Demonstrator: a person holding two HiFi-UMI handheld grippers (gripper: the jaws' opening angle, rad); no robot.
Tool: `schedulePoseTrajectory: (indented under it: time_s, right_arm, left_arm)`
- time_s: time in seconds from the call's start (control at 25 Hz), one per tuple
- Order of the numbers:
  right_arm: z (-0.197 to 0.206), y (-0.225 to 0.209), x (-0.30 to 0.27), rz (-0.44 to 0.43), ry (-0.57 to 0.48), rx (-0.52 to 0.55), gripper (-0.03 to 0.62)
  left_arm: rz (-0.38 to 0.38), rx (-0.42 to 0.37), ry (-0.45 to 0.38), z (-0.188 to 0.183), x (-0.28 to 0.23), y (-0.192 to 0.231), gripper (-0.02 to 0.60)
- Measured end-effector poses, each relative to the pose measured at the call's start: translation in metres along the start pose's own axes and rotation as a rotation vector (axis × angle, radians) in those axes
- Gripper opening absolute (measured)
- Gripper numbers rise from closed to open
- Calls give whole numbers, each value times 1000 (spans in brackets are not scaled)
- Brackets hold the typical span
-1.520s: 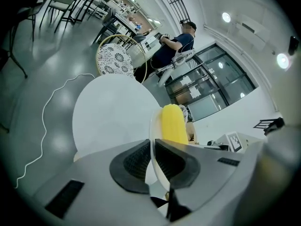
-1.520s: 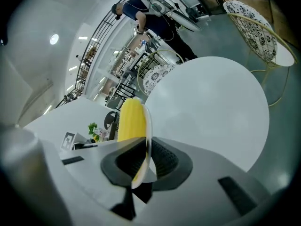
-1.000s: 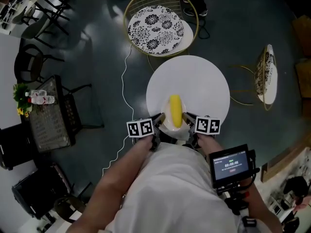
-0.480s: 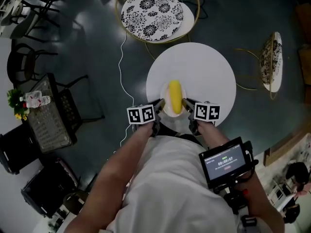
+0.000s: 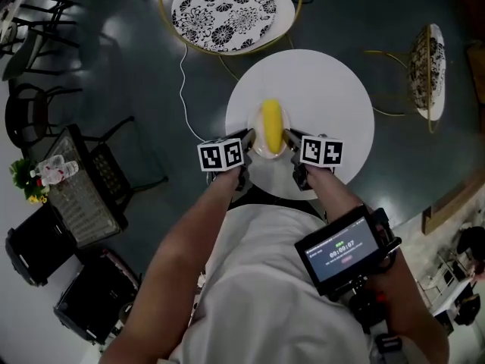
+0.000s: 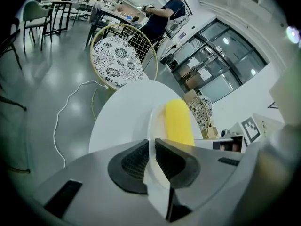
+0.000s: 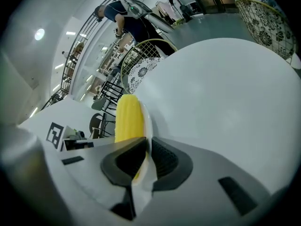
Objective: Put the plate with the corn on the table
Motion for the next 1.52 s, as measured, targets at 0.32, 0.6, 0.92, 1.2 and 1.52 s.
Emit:
schedulePoseTrajectory:
  time_s: [0.32, 0.6, 0.92, 1.2, 1.52]
  right_arm:
    - [-20, 5, -13, 34, -41, 8, 44]
    - [-23, 2, -20, 64, -40, 25, 44]
    - [-24, 0, -23, 78, -12, 115, 46]
    - [-24, 0, -22, 86, 4, 130, 46]
    - [-31, -3, -16, 91, -90, 154, 48]
  left_arm:
    - [-43, -35, 14, -24, -12, 8, 34]
    - [-61, -53, 37, -27, -17, 11, 34]
    - [-83, -120, 72, -29, -22, 7, 41]
    - [-98, -146, 66, -28, -23, 5, 48]
    - [-128, -122, 34, -29, -16, 11, 84]
Point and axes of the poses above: the fingertips, and each gripper's own axes: x backward along the fingers, y to its left, z out of its underside, the point moved 4 cm from there along x, backward along the fingers, and after that the axes turned 14 degrees about -x, right-handed, at the moved point
